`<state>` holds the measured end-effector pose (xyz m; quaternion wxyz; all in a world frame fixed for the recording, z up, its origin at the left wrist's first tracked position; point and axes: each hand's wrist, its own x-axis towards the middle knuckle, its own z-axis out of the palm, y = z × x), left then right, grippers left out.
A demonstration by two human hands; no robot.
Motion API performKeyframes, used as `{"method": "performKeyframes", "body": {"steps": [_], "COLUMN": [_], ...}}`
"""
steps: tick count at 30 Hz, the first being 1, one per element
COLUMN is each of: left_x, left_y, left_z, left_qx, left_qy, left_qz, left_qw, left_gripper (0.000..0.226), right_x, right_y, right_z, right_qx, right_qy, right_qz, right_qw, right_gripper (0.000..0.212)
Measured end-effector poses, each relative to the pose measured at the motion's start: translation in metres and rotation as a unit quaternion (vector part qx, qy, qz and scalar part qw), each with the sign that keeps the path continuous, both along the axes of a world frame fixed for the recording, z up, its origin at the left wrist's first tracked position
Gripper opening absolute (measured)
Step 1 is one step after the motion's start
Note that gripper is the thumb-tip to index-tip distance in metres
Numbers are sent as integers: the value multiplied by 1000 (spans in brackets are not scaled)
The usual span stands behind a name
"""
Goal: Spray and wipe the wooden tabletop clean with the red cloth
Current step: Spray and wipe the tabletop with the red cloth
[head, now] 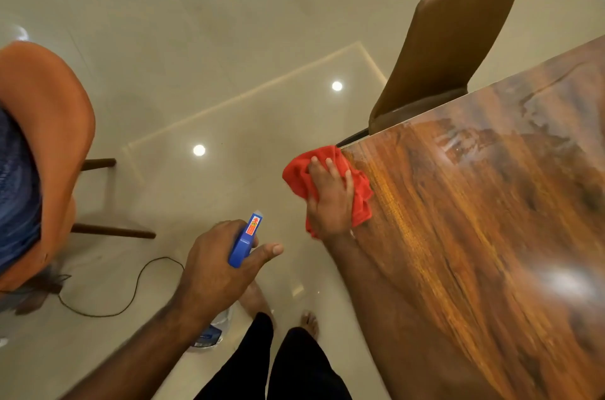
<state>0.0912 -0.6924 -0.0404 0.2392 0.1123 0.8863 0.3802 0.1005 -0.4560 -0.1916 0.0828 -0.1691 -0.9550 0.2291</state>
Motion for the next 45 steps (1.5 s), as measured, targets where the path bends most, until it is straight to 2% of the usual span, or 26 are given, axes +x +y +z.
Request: {"method": "performKeyframes", "body": {"steps": [4,7,11,14,17,19,22,25,28,30,33,35,37,41,45], "left_x": [-8,-15,-26,-36,-50,-60,-76,-92,-111,-123,-134,-140,-146,-159,-174], "left_y": [5,9,15,19,24,32,51,71,84,91,104,114,123,140,153], "left_z": [11,12,11,8,3,1,5,13,15,13,11,7,-1,-14,-14], "left_qx": [8,4,-2,-4,6,4,17,39,54,54,39,-5,-49,-87,-60], "left_qy": [11,1,5,4,6,3,5,-9,2,-4,-36,-43,-32,-32,-55], "left_qz": [-13,-26,-54,-80,-115,-137,-163,-185,-217,-239,-282,-319,-347,-388,-395], "left_qw": [1000,1000,999,997,993,991,986,982,975,970,958,947,936,917,915], "left_gripper": [42,44,46,49,57,59,56,49,50,52,51,51,53,64,44], "right_x": [48,50,20,-3,-21,-22,0,26,43,62,107,132,143,129,82], "right_y": [4,24,69,104,92,54,5,15,49,70,98,109,116,134,160], "right_z": [-9,-7,-3,-1,6,8,1,-3,4,9,12,12,12,13,6], "right_qx": [34,9,-13,-32,-14,-18,4,6,-15,-43,-47,-29,-8,8,4], "right_qy": [4,-7,-6,-8,-8,-9,-34,-32,-27,-45,-50,-65,-95,-104,-109], "right_qz": [121,120,-10,-138,-205,-148,25,42,-23,-114,-280,-364,-402,-423,-447], "right_qw": [992,993,1000,990,979,989,999,999,999,992,957,929,911,900,888], "right_gripper": [56,46,60,54,60,66,59,57,54,60,62,65,65,67,72]}}
